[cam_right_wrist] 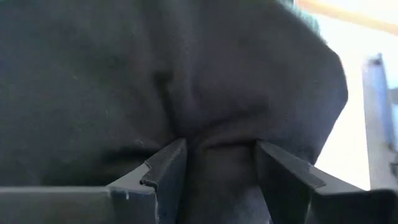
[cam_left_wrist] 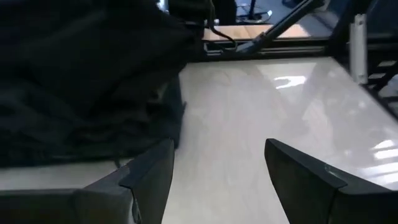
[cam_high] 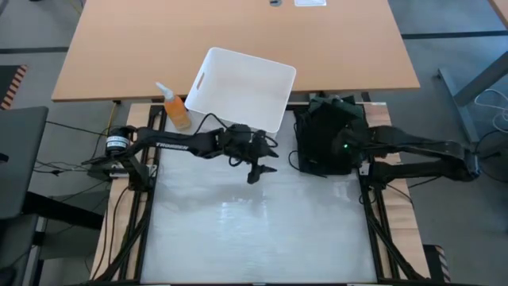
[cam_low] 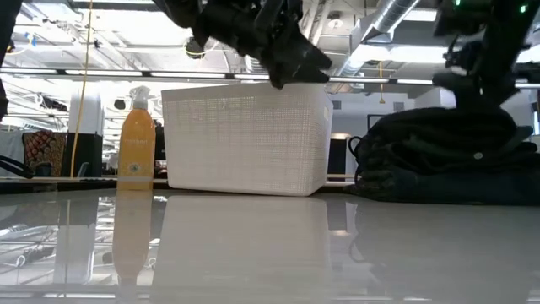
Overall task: Fold laundry
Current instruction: Put the stack of clothes into the white bin
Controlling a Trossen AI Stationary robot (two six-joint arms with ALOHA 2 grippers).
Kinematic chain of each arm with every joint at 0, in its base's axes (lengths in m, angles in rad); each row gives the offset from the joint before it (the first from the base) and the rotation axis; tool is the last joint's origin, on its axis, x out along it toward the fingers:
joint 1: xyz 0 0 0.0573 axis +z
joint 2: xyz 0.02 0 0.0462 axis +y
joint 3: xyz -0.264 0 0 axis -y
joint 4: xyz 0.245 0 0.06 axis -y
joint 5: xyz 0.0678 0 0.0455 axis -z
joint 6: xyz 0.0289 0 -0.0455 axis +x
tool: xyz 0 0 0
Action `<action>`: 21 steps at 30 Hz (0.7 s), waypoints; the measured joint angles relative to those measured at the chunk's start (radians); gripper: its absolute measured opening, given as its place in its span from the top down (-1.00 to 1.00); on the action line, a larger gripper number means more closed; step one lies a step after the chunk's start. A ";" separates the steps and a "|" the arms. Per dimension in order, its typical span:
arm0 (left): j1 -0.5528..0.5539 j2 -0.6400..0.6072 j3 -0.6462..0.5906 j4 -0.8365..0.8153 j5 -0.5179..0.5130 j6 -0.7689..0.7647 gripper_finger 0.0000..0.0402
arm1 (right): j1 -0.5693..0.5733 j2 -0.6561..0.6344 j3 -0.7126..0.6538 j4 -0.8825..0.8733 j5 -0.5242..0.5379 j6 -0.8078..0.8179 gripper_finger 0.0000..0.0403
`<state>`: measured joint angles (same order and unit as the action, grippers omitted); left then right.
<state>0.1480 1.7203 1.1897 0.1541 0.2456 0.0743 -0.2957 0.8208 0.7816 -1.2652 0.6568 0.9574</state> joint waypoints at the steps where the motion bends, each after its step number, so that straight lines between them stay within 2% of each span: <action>1: 0.002 0.000 0.021 -0.026 -0.015 0.022 -0.20 | -0.004 0.010 -0.026 0.014 0.001 0.000 -0.05; 4: 0.013 0.000 0.100 -0.116 -0.096 0.084 -0.20 | -0.043 0.047 -0.076 0.042 0.002 -0.017 -0.04; 9: 0.018 0.000 0.219 -0.317 -0.250 0.175 -0.20 | -0.105 0.120 -0.064 0.098 0.001 -0.125 -0.03; 13: 0.021 -0.002 0.271 -0.606 -0.259 0.182 -0.19 | -0.136 0.158 -0.059 0.134 0.001 -0.201 -0.03; 15: 0.019 0.002 0.264 -0.685 -0.255 0.182 -0.16 | -0.145 0.170 -0.059 0.139 0.001 -0.208 -0.03; 17: 0.017 0.002 0.254 -0.708 -0.285 0.206 -0.12 | -0.158 0.179 -0.059 0.151 0.001 -0.228 -0.03; 21: 0.030 0.050 0.252 -0.661 -0.424 0.259 -0.01 | -0.176 0.181 -0.059 0.180 0.000 -0.251 -0.03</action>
<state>0.1780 1.7702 1.4422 -0.5073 -0.1782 0.3337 -0.4712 1.0019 0.7227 -1.0854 0.6564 0.7059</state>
